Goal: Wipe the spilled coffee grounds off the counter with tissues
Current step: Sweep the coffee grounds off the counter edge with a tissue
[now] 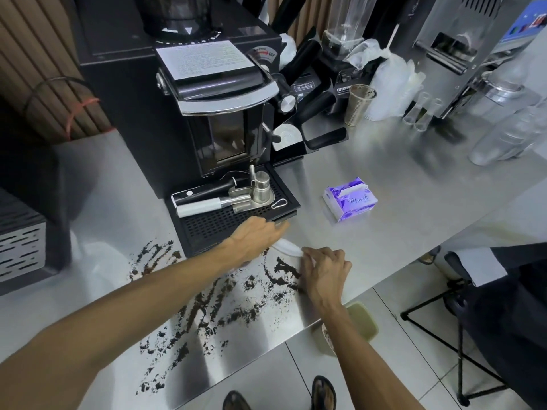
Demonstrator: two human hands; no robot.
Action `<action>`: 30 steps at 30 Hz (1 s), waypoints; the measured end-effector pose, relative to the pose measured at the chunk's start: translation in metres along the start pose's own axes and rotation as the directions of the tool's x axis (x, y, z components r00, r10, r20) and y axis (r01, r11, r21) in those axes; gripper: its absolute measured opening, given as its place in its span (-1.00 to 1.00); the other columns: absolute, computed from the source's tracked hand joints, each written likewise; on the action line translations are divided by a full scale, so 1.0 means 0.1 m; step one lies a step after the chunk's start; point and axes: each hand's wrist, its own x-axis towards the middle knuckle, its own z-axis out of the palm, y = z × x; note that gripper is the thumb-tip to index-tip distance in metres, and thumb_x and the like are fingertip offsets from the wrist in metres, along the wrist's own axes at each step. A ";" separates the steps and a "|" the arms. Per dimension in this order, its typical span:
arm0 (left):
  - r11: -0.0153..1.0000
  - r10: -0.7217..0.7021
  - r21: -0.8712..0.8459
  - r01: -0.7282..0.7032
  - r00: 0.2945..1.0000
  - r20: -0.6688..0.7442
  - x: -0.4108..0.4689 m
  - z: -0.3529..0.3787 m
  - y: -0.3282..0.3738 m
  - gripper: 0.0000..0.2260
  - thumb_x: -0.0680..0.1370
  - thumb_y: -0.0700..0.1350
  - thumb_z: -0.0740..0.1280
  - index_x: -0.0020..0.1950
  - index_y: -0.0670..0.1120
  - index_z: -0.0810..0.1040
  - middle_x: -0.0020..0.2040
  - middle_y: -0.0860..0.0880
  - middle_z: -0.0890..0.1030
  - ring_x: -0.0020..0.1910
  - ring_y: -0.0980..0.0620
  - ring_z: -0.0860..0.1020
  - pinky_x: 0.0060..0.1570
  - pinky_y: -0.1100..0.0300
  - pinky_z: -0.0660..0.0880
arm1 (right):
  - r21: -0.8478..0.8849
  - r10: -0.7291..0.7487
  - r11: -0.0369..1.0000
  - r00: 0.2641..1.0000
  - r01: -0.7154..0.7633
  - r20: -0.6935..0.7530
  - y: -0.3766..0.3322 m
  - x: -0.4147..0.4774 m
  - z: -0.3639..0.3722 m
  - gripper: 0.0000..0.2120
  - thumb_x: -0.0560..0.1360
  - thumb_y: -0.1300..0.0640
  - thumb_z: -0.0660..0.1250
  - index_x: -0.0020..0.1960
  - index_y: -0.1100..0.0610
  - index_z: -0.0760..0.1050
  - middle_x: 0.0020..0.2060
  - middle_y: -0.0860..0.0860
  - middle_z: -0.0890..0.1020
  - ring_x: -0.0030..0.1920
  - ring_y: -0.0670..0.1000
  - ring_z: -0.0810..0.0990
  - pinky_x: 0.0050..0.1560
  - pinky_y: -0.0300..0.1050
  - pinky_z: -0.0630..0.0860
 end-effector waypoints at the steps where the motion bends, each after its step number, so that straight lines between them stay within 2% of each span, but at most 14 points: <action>1: 0.999 -0.031 -0.039 0.030 0.999 -0.031 -0.05 0.04 0.03 -0.53 0.55 -0.41 0.17 0.40 -0.15 0.11 -0.34 -0.02 0.42 -0.43 0.09 0.30 -0.29 0.21 0.43 | 0.002 -0.008 1.000 1.000 0.008 0.002 0.03 0.00 0.00 -0.86 0.53 0.08 0.35 0.03 -0.05 0.66 -0.14 -0.03 0.63 -0.09 0.07 0.38 -0.12 -0.07 0.13; 3: 0.962 -0.165 -0.237 0.135 0.980 -0.111 -0.21 0.04 0.08 -0.74 0.57 -0.36 0.19 0.22 -0.13 0.32 -0.38 0.02 0.34 -0.45 0.10 0.26 -0.12 0.12 0.52 | 0.033 -0.052 0.998 0.999 0.053 -0.009 0.09 -0.01 -0.03 -0.87 0.53 0.09 0.37 0.04 -0.04 0.65 -0.14 -0.04 0.62 -0.08 0.07 0.41 -0.12 -0.07 0.16; 5: 0.872 -0.296 -0.453 0.187 0.938 -0.182 -0.45 0.00 0.11 -0.86 0.58 -0.31 0.23 0.06 -0.10 0.41 -0.32 0.04 0.45 -0.37 0.07 0.38 -0.04 0.07 0.53 | 0.047 -0.136 0.989 0.991 0.137 -0.017 0.08 -0.01 -0.10 -0.87 0.53 0.09 0.37 0.04 -0.04 0.65 -0.14 -0.07 0.60 -0.09 0.06 0.42 -0.13 -0.07 0.17; 8: 0.672 -0.486 -0.700 0.241 0.857 -0.172 -0.93 -0.08 0.06 -0.83 0.54 -0.28 0.33 0.06 -0.06 0.48 -0.06 0.01 0.61 -0.13 0.06 0.58 -0.19 0.28 0.57 | 0.085 -0.312 0.947 0.950 0.310 0.017 -0.16 0.09 -0.16 -0.86 0.52 0.09 0.38 0.06 -0.03 0.65 -0.14 -0.10 0.60 -0.10 0.00 0.41 -0.14 -0.07 0.22; 11: 0.481 -0.651 -0.827 0.293 0.751 -0.112 -1.46 -0.12 -0.18 -0.82 0.51 -0.29 0.40 0.00 -0.04 0.52 -0.05 0.06 0.61 -0.10 0.20 0.58 -0.20 0.43 0.51 | 0.199 -0.546 0.829 0.833 0.522 0.088 -0.64 0.19 -0.11 -0.82 0.52 0.04 0.34 0.08 0.00 0.65 -0.15 -0.08 0.61 -0.13 0.01 0.46 -0.13 -0.10 0.32; 13: 0.419 -0.720 -0.844 0.335 0.688 -0.085 -1.82 -0.09 -0.40 -0.83 0.49 -0.29 0.43 -0.04 -0.05 0.56 -0.11 0.08 0.63 -0.14 0.26 0.56 -0.17 0.47 0.46 | 0.267 -0.644 0.758 0.747 0.595 0.163 -1.06 0.21 -0.02 -0.75 0.53 0.00 0.27 0.09 0.05 0.64 -0.14 -0.06 0.61 -0.14 0.01 0.50 -0.09 -0.12 0.42; 15: 0.388 -0.770 -0.835 0.389 0.635 -0.062 -2.15 0.01 -0.64 -0.84 0.47 -0.28 0.45 -0.06 -0.04 0.60 -0.14 0.09 0.65 -0.15 0.24 0.58 -0.13 0.39 0.49 | 0.285 -0.712 0.701 0.668 0.654 0.218 -1.50 0.22 0.14 -0.77 0.54 0.05 0.29 0.07 0.11 0.66 -0.15 -0.02 0.61 -0.16 0.01 0.53 -0.08 -0.13 0.51; 17: 0.386 -0.801 -0.799 0.461 0.597 -0.043 -2.38 0.14 -0.86 -0.82 0.48 -0.29 0.42 -0.07 0.00 0.63 -0.15 0.09 0.66 -0.15 0.19 0.59 -0.08 0.25 0.56 | 0.226 -0.783 0.619 0.567 0.753 0.256 -1.91 0.25 0.37 -0.86 0.48 0.24 0.41 0.03 0.16 0.67 -0.18 0.04 0.60 -0.19 0.05 0.56 -0.11 -0.09 0.59; 19: 0.375 -0.831 -0.765 0.524 0.556 -0.026 -2.52 0.28 -1.08 -0.81 0.50 -0.30 0.39 -0.06 -0.01 0.65 -0.12 0.06 0.67 -0.14 0.14 0.60 -0.03 0.19 0.58 | 0.167 -0.824 0.529 0.456 0.832 0.337 -2.26 0.30 0.56 -0.77 0.37 0.39 0.47 0.00 0.20 0.68 -0.20 0.08 0.58 -0.21 0.08 0.57 -0.15 -0.02 0.61; 23: 0.366 -0.891 -0.671 0.646 0.451 -0.052 -2.58 0.48 -1.47 -0.79 0.53 -0.31 0.34 0.08 -0.11 0.68 0.00 -0.05 0.68 -0.09 0.04 0.59 0.04 0.23 0.52 | 0.032 -0.854 0.310 0.263 0.950 0.448 -2.83 0.41 0.75 -0.70 0.29 0.47 0.42 0.00 0.27 0.63 -0.17 0.16 0.58 -0.17 0.16 0.57 -0.12 0.01 0.57; 26: 0.394 -0.897 -0.598 0.698 0.433 -0.085 -2.47 0.58 -1.68 -0.76 0.55 -0.29 0.32 0.10 -0.07 0.68 0.02 -0.04 0.66 -0.09 -0.02 0.60 -0.01 0.20 0.50 | -0.070 -0.843 0.209 0.216 0.975 0.492 -3.13 0.51 0.90 -0.79 0.40 0.39 0.35 0.02 0.26 0.60 -0.11 0.15 0.59 -0.11 0.16 0.58 -0.04 -0.01 0.51; 30: 0.384 -0.891 -0.566 0.730 0.454 -0.020 -2.29 0.84 -1.81 -0.72 0.54 -0.30 0.30 0.10 -0.01 0.68 0.01 -0.05 0.67 -0.13 -0.03 0.61 -0.05 0.17 0.55 | -0.134 -0.791 0.143 0.195 0.981 0.580 -3.24 0.64 1.14 -0.79 0.53 0.33 0.23 0.10 0.19 0.56 -0.01 0.12 0.59 -0.05 0.11 0.60 -0.04 -0.03 0.51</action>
